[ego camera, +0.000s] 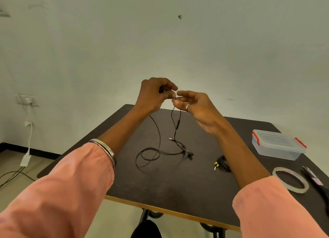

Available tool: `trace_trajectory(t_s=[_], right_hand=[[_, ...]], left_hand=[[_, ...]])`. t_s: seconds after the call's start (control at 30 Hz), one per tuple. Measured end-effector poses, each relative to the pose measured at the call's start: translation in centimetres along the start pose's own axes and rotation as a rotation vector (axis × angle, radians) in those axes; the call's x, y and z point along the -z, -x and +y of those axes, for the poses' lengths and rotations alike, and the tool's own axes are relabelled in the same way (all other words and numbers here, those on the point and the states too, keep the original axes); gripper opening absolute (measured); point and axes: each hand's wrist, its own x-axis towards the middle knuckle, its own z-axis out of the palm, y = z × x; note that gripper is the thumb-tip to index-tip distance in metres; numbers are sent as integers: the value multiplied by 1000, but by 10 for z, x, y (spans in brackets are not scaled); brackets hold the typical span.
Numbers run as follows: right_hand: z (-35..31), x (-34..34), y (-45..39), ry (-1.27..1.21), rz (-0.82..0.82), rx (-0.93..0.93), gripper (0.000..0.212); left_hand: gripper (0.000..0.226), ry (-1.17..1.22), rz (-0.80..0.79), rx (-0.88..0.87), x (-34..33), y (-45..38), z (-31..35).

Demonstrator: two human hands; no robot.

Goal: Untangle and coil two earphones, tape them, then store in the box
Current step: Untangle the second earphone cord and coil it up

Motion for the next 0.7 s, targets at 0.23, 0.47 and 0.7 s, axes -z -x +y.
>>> trace_trajectory(t_s=[0.23, 0.47, 0.7], right_hand=[[-11, 14, -6, 45, 110, -103, 20], [14, 22, -3, -592, 490, -243, 22], [20, -2, -1, 360, 142, -147, 72]], left_hand=[[18, -35, -142, 48, 7, 7, -15], [22, -16, -63, 249, 18, 19, -54], [28, 133, -24, 397, 10, 8, -33]])
